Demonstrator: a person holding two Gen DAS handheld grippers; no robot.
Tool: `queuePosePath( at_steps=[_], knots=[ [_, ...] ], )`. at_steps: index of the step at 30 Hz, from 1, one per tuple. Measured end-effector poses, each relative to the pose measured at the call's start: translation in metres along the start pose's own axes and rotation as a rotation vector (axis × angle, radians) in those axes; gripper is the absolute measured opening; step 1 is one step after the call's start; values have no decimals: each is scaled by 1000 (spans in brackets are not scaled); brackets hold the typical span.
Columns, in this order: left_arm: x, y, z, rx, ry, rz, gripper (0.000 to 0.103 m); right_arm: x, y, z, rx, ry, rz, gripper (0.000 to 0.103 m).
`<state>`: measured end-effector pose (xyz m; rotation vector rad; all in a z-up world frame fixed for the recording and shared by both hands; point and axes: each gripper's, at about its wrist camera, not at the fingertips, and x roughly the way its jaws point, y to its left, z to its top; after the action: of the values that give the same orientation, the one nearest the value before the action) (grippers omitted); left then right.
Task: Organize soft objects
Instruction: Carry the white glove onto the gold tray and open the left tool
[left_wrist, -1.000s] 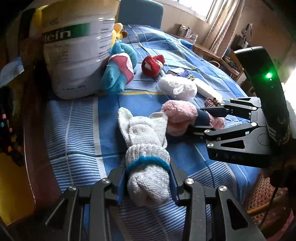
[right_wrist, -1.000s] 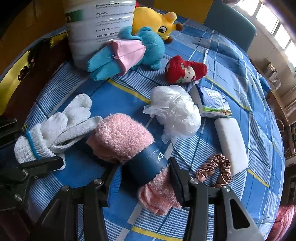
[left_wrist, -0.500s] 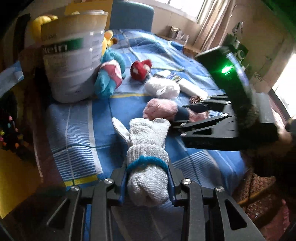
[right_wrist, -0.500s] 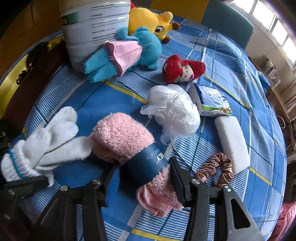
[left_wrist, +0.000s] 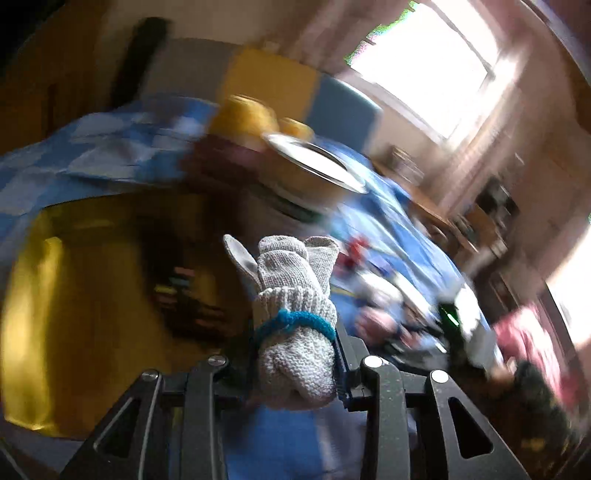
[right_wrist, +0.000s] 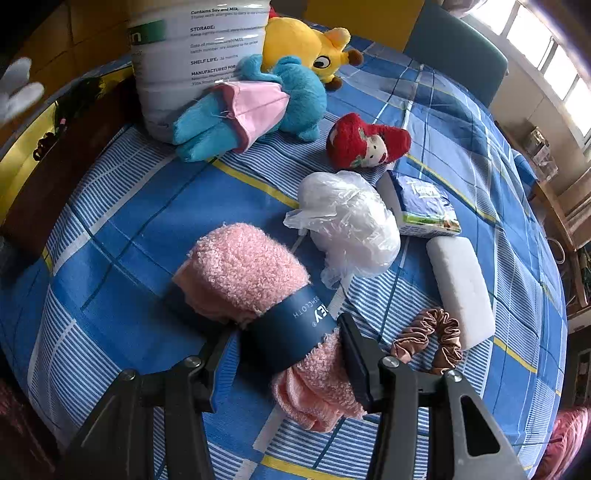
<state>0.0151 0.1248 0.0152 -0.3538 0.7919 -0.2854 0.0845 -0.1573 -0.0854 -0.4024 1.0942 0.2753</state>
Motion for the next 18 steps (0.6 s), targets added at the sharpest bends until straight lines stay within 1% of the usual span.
queuePosePath(
  at_steps=[3, 6, 9, 11, 13, 16, 18],
  knots=[
    [-6, 45, 9, -128, -13, 91, 35, 0, 0, 0, 2, 0, 2, 51],
    [1, 91, 9, -270, 32, 181, 35, -1, 0, -1, -2, 0, -2, 51],
    [12, 120, 10, -358, 65, 222, 35, -1, 0, -1, -2, 1, -2, 51],
    [20, 132, 14, -385, 73, 246, 35, -1, 0, -1, -3, 0, -4, 51],
    [24, 139, 19, -390, 64, 259, 35, -1, 1, -1, -2, 1, -3, 51],
    [35, 142, 31, -371, 50, 281, 35, -1, 0, 0, 1, 2, 0, 51],
    [44, 146, 42, -354, 52, 281, 35, -1, 0, 0, 0, 2, -2, 51]
  ],
)
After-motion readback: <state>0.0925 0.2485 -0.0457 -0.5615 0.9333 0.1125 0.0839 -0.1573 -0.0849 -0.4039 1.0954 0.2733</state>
